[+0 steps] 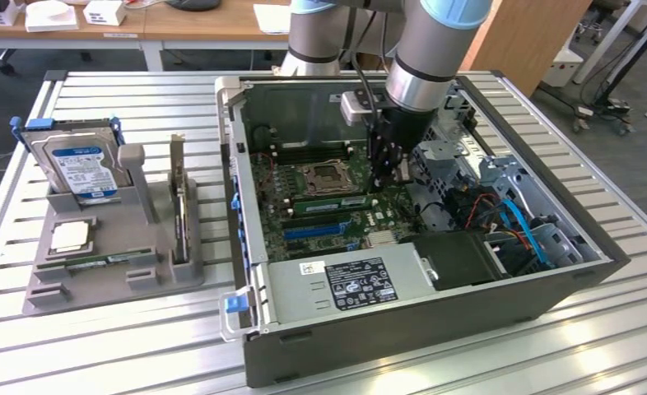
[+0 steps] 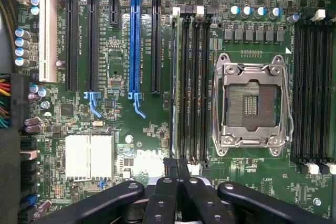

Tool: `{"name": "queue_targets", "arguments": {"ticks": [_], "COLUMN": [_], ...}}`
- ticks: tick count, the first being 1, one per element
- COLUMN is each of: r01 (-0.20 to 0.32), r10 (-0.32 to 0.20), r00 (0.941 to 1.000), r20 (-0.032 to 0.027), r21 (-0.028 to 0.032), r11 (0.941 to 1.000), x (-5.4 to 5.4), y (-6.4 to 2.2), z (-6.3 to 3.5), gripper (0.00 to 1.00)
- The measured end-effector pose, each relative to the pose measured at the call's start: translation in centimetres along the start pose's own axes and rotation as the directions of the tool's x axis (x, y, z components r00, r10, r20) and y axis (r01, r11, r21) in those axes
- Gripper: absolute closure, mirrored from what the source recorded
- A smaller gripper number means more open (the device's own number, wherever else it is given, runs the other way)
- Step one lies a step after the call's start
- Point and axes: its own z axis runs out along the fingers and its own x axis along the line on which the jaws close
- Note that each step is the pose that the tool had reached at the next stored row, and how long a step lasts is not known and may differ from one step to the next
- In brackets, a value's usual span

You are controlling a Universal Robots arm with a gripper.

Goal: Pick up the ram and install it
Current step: 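Press down the ram until it locks into place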

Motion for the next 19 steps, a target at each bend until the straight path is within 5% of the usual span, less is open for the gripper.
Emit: {"name": "queue_targets", "arguments": {"ticks": [19], "r01": [0.000], "r10": [0.000], "r00": [1.0000], "r20": [0.0000], "r21": [0.0000], "r11": [1.0000], "x": [-0.18], "y": [-0.02], "z": [0.57], "gripper": [0.90]}}
